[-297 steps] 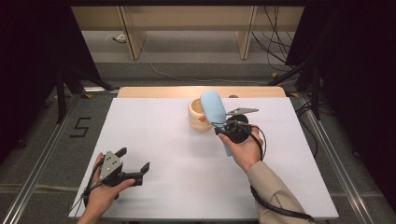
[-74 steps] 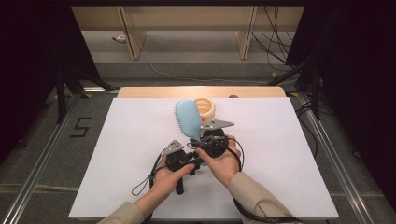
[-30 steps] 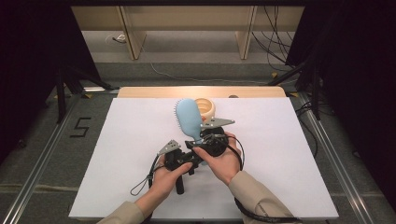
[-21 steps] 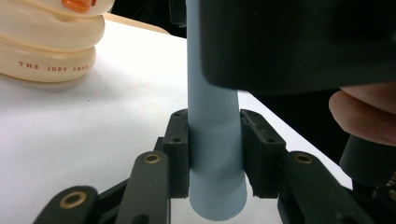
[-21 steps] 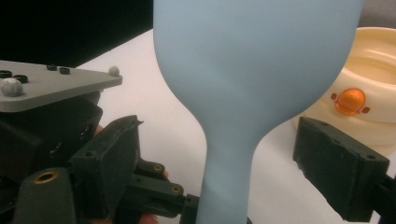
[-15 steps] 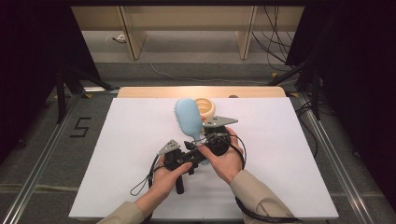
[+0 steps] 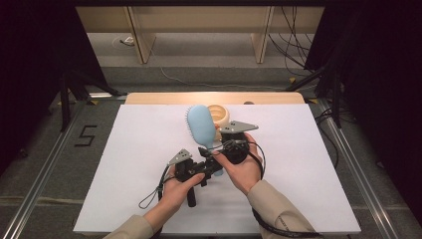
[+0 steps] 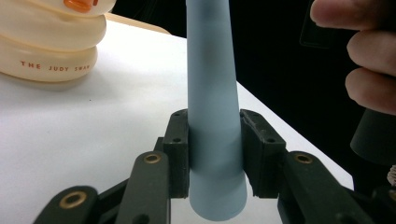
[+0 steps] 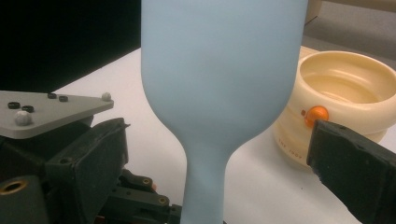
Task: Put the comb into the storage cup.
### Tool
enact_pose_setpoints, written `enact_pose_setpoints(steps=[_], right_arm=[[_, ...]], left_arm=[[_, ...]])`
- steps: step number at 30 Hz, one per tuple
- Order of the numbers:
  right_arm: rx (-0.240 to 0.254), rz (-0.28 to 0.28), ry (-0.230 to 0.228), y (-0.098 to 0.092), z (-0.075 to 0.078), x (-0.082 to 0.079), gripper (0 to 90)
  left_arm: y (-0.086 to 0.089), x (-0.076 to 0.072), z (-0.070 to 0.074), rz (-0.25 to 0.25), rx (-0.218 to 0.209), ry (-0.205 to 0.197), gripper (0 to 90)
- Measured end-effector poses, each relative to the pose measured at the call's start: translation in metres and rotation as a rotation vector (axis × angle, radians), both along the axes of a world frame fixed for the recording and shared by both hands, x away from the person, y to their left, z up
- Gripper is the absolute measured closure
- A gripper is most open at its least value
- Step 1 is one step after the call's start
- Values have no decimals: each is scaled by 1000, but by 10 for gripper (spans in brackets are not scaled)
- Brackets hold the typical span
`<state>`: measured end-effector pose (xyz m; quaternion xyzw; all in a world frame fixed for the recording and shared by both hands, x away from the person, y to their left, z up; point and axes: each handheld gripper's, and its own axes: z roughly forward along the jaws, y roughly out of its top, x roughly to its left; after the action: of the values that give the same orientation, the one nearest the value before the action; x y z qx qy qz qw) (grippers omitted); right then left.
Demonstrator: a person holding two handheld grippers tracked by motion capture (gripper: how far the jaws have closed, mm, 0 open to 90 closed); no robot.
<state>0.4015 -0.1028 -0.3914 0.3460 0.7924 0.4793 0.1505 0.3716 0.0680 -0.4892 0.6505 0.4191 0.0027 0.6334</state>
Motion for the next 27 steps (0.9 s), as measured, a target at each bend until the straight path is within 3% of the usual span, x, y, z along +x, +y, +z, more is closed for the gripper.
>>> enact_pose_setpoints(steps=[27], right_arm=[[21,-19,-42,-5,14,-3,26]], left_arm=[[-1,0,0,-2,-5,-4,648]])
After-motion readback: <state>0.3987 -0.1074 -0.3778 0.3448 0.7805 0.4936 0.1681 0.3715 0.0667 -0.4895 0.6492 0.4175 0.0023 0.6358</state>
